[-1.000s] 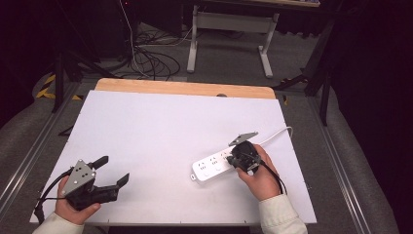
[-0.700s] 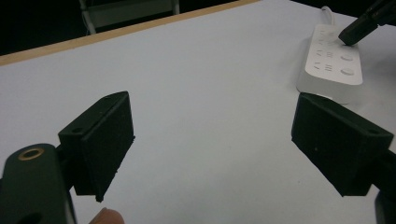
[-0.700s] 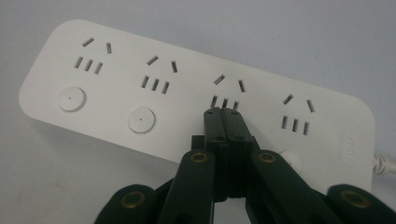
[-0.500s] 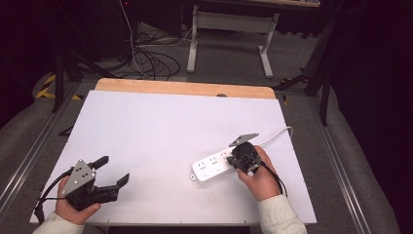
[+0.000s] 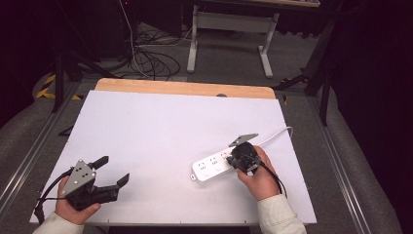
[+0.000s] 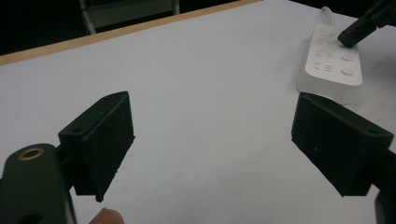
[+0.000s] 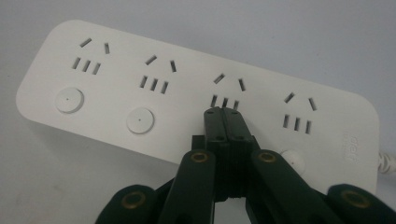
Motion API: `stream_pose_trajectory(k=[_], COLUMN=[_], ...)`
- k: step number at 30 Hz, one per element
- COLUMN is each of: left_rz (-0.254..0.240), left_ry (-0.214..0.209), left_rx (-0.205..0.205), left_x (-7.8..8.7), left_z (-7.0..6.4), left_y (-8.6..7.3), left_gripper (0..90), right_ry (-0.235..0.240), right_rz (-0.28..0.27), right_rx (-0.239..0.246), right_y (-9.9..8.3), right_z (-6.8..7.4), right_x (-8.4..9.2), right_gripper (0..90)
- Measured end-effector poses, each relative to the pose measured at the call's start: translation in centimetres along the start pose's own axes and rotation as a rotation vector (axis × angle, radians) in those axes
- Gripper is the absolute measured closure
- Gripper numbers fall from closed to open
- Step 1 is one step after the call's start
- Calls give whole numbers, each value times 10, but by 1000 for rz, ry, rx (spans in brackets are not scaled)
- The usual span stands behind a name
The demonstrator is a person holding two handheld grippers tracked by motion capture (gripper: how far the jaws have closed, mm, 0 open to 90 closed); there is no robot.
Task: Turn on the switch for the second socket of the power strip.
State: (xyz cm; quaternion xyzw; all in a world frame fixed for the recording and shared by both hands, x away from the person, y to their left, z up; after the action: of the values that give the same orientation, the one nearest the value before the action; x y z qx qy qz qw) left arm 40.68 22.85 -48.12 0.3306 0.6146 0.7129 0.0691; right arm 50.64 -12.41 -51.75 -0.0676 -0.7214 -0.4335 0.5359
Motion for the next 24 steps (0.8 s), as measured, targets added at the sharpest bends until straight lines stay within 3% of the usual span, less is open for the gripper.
stream_pose_trajectory(k=[3, 18, 20, 24], left_rz=[-1, -3, -3, -1], left_ry=[-2, 0, -1, -1], left_rx=[3, 0, 0, -4], left_x=[0, 1, 1, 1], left_z=[0, 0, 0, 0], left_y=[0, 0, 0, 0], left_gripper=[136, 136, 137, 137], right_ry=[-26, -37, -7, -29], right_rz=[-8, -23, -26, -21], right_rx=[10, 3, 2, 20], right_y=[1, 2, 1, 2], right_z=[0, 1, 5, 7], right_x=[-2, -3, -3, -3], right_gripper=[900, 900, 900, 900])
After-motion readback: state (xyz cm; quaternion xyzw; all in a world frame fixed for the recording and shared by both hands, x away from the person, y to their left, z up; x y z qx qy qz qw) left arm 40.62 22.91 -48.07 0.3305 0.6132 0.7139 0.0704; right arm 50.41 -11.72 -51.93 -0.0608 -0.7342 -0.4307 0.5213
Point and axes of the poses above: each handheld gripper's, and its own axes: x roughly backward along the jaws, y roughly out of its top, z roughly to its left, the point moved 9 cm from there along -x, roughly forward along the jaws
